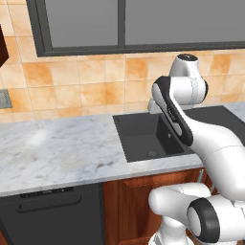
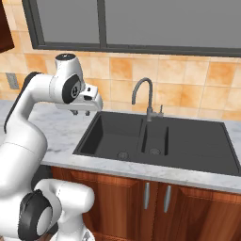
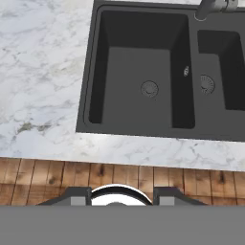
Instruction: Open the dishwasher door and pull out the top rack.
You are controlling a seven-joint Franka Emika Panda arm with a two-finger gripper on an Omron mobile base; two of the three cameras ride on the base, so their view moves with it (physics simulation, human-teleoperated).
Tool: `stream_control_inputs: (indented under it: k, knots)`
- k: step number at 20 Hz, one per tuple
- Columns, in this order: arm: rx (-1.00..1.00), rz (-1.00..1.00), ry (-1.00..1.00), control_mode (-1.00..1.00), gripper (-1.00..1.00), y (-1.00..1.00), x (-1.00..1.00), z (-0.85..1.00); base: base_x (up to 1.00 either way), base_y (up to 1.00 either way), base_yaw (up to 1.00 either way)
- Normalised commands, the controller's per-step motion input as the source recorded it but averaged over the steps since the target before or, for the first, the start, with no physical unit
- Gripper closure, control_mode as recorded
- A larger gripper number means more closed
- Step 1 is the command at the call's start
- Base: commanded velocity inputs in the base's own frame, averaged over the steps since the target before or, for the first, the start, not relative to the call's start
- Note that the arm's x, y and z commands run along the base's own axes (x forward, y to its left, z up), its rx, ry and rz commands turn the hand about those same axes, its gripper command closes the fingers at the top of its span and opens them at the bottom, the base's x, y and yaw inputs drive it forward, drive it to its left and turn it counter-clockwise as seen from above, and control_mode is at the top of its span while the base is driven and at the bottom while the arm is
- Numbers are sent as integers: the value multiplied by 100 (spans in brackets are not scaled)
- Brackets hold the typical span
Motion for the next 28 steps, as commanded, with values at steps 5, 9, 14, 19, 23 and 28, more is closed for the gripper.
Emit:
stream_control_inputs:
  k: [5, 9, 14, 19, 23, 28]
  knots:
    - [0, 0, 0, -100, -100, 0, 0, -1, 0, 0, 0]
    - [0, 0, 0, -100, -100, 0, 0, 0, 0, 0, 0]
    - [0, 0, 0, -100, -100, 0, 0, 0, 0, 0, 0]
    - [0, 0, 0, -100, -100, 0, 0, 0, 0, 0, 0]
    - [-9, 0, -8, -100, -100, 16, -22, -13, 0, 0, 0]
    - [-26, 10, -14, -100, -100, 61, -71, -30, 0, 0, 0]
